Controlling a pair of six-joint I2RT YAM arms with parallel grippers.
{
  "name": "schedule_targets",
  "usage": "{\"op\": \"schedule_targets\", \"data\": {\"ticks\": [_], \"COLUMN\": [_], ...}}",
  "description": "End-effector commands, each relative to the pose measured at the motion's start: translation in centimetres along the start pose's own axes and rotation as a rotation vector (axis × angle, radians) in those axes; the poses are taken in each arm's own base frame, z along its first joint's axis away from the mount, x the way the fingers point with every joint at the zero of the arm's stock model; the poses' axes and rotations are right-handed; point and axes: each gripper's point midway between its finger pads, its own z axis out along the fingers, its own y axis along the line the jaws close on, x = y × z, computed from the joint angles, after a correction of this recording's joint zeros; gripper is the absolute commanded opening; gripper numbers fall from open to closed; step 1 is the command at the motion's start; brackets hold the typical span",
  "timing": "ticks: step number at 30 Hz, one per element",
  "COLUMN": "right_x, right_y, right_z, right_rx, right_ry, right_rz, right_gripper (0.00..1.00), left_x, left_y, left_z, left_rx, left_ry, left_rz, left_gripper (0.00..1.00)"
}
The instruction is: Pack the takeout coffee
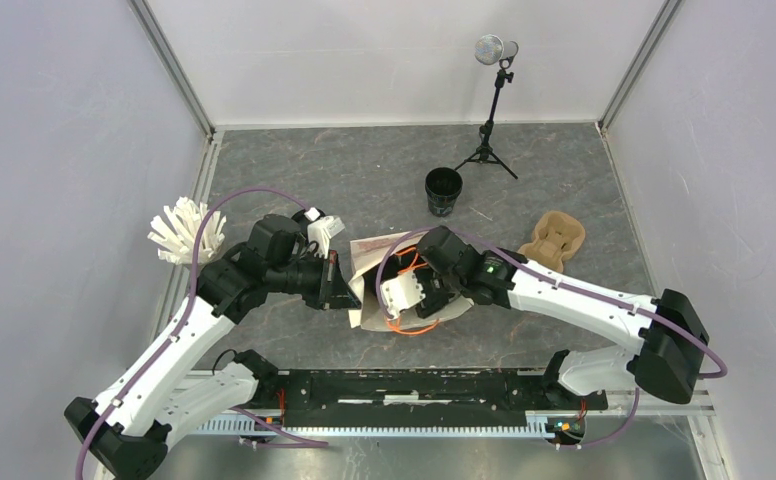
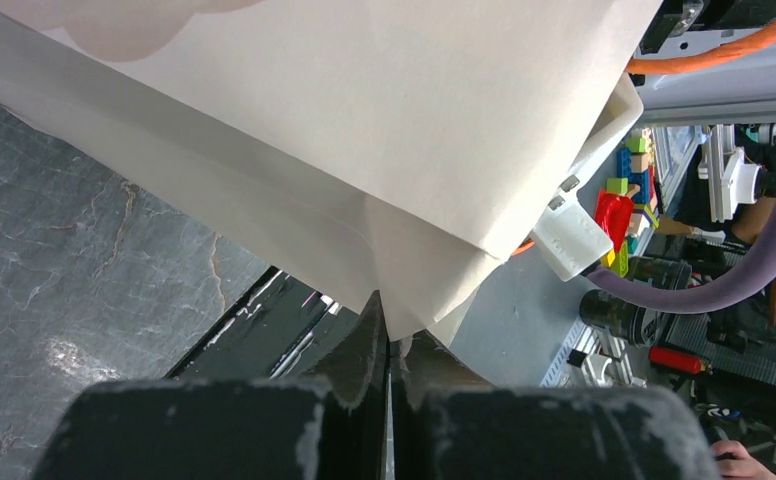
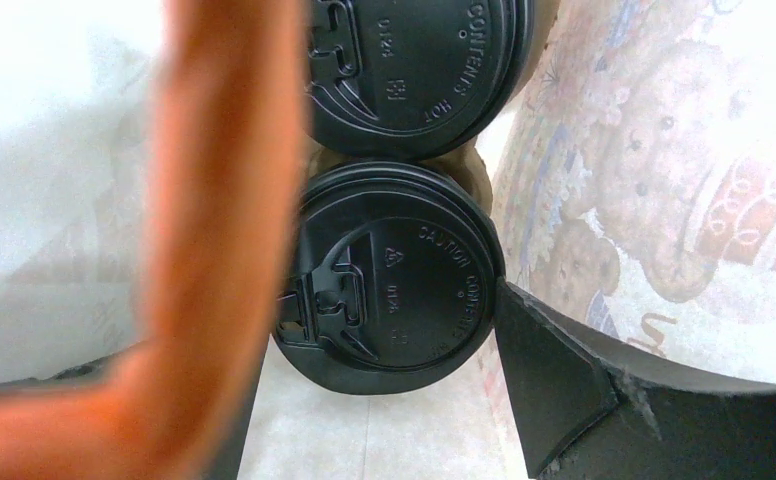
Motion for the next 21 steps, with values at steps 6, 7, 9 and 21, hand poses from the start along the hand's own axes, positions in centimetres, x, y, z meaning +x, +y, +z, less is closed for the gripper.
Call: {"op": "schedule_targets", "data": {"ticks": [6,7,9,21], "right_x": [-1.6,-1.5,-1.5,-1.7], "right_y": [-0.6,-0.6,-0.5,-1.7], "right_z": [-1.5,-1.5,-1.6,-2.1], "right_rx": [-0.013,-0.016,-0.017,0.033], "right_ry": [-0.080,-0.080,-0.080,-0.078], "right_rz": [-0.022,-0.022,-0.022,-0.007], "right_gripper": [0.86,0.86,0.88,0.90], "left_x": [-0.7,-0.6,-0.7,-0.8], "left_y": [-1.2,-1.2,-1.2,-1.2], "left_z": [-0.3,-0.2,-0.2,-0.2], "left_rx": [0.048,0.047,0.047,0.047], "left_ry": [-0.008,-0.006,-0.006,-0.005], "left_rz": [0.035,0.035,0.035,0.038], "left_gripper": [0.02,0.02,0.02,0.02]}}
